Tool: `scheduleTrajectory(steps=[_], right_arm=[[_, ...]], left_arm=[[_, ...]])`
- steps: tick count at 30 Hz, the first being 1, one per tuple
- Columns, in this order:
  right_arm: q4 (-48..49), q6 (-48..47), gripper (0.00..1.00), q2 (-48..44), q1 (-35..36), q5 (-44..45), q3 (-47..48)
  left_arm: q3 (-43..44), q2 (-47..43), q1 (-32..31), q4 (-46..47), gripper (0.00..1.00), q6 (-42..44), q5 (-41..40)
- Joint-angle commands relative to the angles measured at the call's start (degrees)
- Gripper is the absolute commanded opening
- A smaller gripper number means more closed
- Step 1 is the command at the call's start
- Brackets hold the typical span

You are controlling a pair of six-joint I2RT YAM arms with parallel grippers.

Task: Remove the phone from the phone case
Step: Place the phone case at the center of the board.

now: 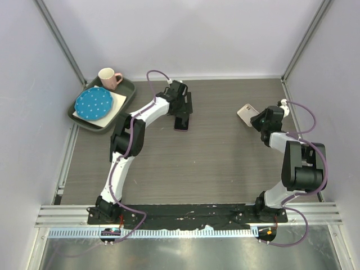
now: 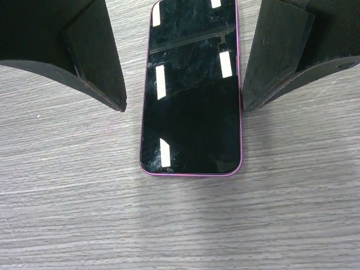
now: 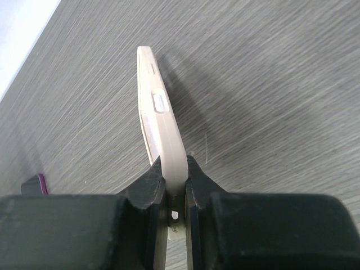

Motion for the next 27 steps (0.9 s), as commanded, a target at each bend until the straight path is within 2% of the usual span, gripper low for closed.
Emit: scheduleTrajectory(steps=[1, 4, 7, 8, 10, 15, 18, 22, 27], right_arm=[[4.10, 3.30, 0.02, 0.31, -0.16, 8.02, -1.85], [2.35, 3.56, 0.07, 0.49, -0.07, 7.85, -2.55], [1.47, 2.26, 0.18, -0.12, 0.63, 6.19, -4.05], [1.20, 1.55, 0.25, -0.39, 0.81, 5.83, -4.31], [-0.64, 0.15, 0.30, -1.09, 0.98, 5.04, -4.31], [-7.05, -3.55, 0.52, -0.04, 0.98, 1.79, -2.82], [-6.88, -3.55, 0.69, -0.13, 1.16, -2.25, -2.65], [-8.64, -3.38, 0.72, 0.05, 1.60, -5.42, -0.45], [-13.46, -6.27, 0.73, -2.23, 1.69, -3.94, 2.36]], left_arm=[[-0.27, 1.50, 0.07, 0.31, 0.87, 0.52, -1.04], [-1.06, 0.10, 0.34, 0.39, 0.88, 0.43, -1.04], [-3.07, -2.53, 0.51, 0.83, 0.88, 0.52, -0.87], [-3.78, -4.02, 0.60, 1.01, 0.88, 0.52, -0.87], [-5.36, -5.70, 0.78, 1.88, 0.88, 0.52, -0.60], [-10.28, -9.30, 1.04, 3.73, 0.88, -0.01, 0.45], [-10.99, -9.92, 1.04, 3.91, 0.88, -0.36, 1.07], [-10.99, -10.45, 0.95, 4.17, 0.88, -0.97, 1.86], [-11.52, -11.68, 1.13, 4.53, 0.88, 0.08, 1.77]])
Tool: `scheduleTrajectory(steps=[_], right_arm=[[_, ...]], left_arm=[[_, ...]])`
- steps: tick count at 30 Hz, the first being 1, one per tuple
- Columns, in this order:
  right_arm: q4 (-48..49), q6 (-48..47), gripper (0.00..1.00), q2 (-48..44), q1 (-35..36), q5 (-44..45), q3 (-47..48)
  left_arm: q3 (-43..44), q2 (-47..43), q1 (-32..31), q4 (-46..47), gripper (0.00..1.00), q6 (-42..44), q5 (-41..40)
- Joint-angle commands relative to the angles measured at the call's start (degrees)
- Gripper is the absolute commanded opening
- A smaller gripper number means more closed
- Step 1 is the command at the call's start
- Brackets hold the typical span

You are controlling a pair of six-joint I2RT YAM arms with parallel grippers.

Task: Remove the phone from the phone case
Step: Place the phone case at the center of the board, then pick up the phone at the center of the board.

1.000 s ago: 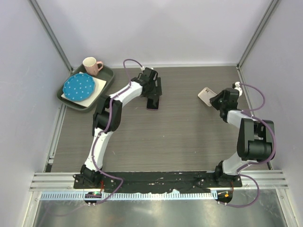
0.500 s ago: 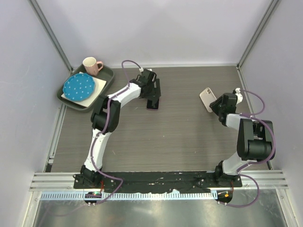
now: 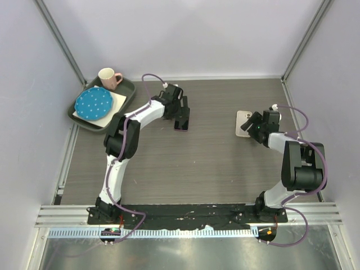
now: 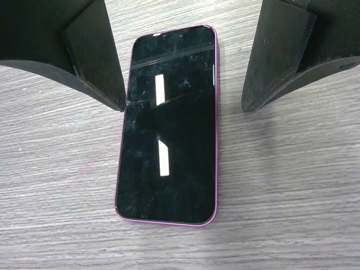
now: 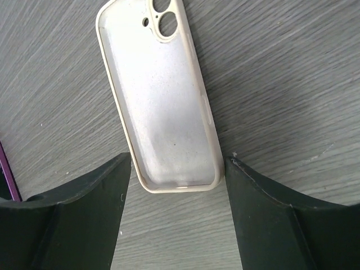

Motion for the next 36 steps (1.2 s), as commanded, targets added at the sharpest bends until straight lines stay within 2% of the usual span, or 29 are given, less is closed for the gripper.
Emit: scheduleTrajectory(steps=[1, 5, 12, 15, 17, 20, 21, 22, 26, 31, 36], right_arm=[[-5.03, -4.48, 0.74, -3.19, 0.35, 0.99, 4.31], [-7.15, -7.04, 0.77, -8.03, 0.00, 6.77, 3.79], [-10.06, -9.67, 0.80, -14.27, -1.40, 8.20, 6.60], [-10.49, -12.83, 0.81, -16.73, -1.40, 6.54, 7.56], [-12.85, -15.64, 0.83, -16.30, -1.32, -0.21, 9.58], [-18.91, -20.30, 0.86, -14.81, -1.32, -7.86, 13.18], [-19.98, -22.23, 0.87, -14.72, -1.32, -9.97, 13.54], [-20.68, -22.77, 0.87, -15.15, -1.32, -10.69, 13.80], [-19.02, -26.11, 0.88, -19.01, -0.44, -16.04, 11.87], [-17.71, -27.17, 0.87, -23.14, 0.88, -18.69, 11.87], [-15.07, -24.89, 0.88, -25.00, 1.58, -21.41, 10.29]], left_arm=[[-0.81, -5.10, 0.36, 1.68, 0.88, 0.60, 0.74], [-2.30, -6.59, 1.24, 2.47, 0.88, 0.61, 1.18], [-5.29, -6.95, 1.07, 5.46, 0.91, -3.26, 6.80], [-5.12, -7.91, 0.72, 5.38, 0.91, -2.65, 7.42], [-4.77, -9.23, 1.50, 4.85, 0.92, -0.99, 7.60], [-2.49, -12.92, 3.35, -0.75, 0.95, 5.60, 6.46], [-0.74, -13.80, 3.87, -2.86, 0.96, 10.66, 5.76], [0.15, -15.55, 4.58, -4.97, 1.00, 13.50, 3.14], [0.42, -20.21, 7.21, -17.26, 1.00, 21.87, -6.19], [-6.33, -26.71, 13.09, -25.64, 1.00, 23.37, -8.83], [-19.25, -33.30, 18.02, -27.76, 1.00, 23.37, -9.37]])
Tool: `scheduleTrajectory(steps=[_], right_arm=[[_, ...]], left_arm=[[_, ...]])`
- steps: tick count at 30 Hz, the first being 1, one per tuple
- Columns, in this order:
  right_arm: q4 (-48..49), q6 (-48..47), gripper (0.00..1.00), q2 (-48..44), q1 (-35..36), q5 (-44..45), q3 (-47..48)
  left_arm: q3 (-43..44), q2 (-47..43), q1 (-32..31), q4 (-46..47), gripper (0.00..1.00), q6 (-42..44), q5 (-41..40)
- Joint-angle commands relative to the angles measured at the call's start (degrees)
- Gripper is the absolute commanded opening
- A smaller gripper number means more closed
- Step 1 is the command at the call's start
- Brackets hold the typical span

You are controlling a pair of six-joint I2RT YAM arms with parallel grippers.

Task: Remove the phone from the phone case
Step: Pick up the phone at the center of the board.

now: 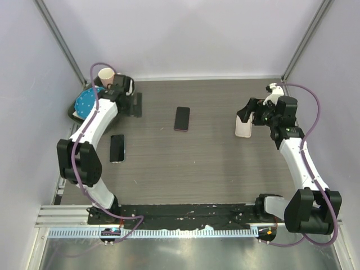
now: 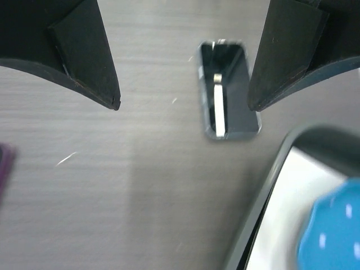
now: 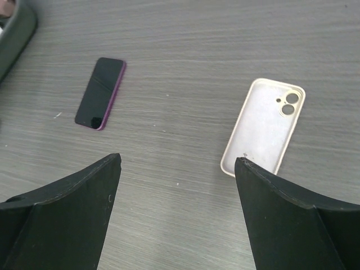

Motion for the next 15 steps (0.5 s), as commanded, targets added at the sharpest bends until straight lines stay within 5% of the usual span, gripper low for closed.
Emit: scheduleTrajectory(steps=[1, 15], right_arm=[[4.30, 0.67, 0.88, -2.33, 0.82, -4.04, -2.05], [5.44, 0.14, 0.88, -5.41, 1.08, -5.80, -4.53]], left_arm=[[-9.25, -3.00, 4.27, -7.41, 1.00, 1.97, -1.65], [-22.18, -4.94, 10.09, -3.20, 1.00, 3.99, -1.74]])
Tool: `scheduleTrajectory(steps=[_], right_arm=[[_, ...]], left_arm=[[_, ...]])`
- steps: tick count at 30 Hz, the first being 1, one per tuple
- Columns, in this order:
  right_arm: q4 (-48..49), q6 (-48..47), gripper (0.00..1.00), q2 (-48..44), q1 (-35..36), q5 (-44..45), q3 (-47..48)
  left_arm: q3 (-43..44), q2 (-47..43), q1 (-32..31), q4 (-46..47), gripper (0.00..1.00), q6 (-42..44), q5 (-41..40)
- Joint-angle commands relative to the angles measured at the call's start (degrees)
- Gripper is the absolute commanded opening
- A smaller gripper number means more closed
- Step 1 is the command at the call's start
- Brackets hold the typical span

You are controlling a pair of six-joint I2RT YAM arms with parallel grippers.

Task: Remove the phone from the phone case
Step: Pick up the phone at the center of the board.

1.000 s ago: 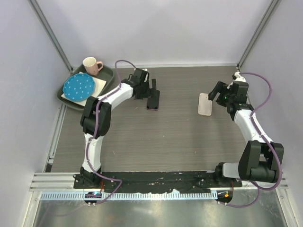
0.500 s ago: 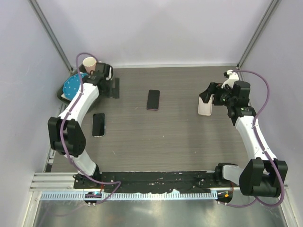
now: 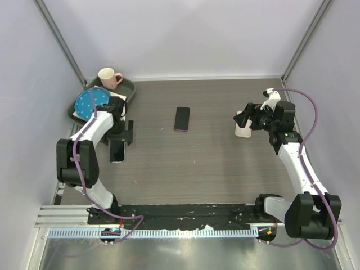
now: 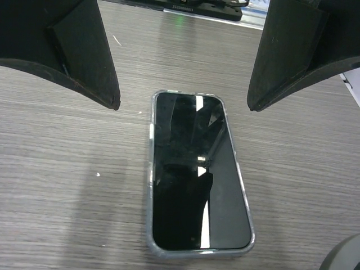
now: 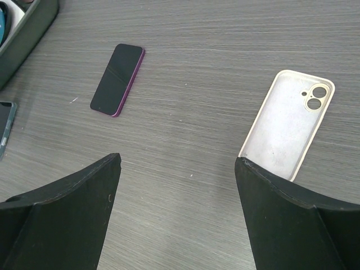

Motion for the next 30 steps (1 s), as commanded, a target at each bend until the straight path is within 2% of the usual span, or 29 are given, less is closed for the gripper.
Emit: scheduleTrajectory(steps=[1, 11, 20, 25, 30], right_arm=[[3.19, -0.21, 0.88, -2.81, 0.19, -1.49, -0.37], [3.72, 0.49, 0.88, -3.34, 0.19, -1.67, -0.81], [3.90, 0.58, 0.88, -3.25, 0.19, -1.41, -0.90], [3.90, 0.58, 0.88, -3.34, 0.19, -1.14, -0.99], [3.90, 0.76, 0.88, -3.78, 0.19, -1.14, -0.99]], left_arm=[[-2.16, -0.88, 2.31, 2.79, 1.00, 1.91, -0.84], [-1.29, 6.94, 3.37, 4.47, 1.00, 2.27, 1.88], [-2.17, 10.12, 3.45, 5.61, 1.00, 2.27, 3.38], [-4.27, 10.64, 3.63, 6.84, 0.91, 2.80, 2.94], [-5.86, 11.43, 4.33, 7.55, 0.70, 3.33, 2.94]])
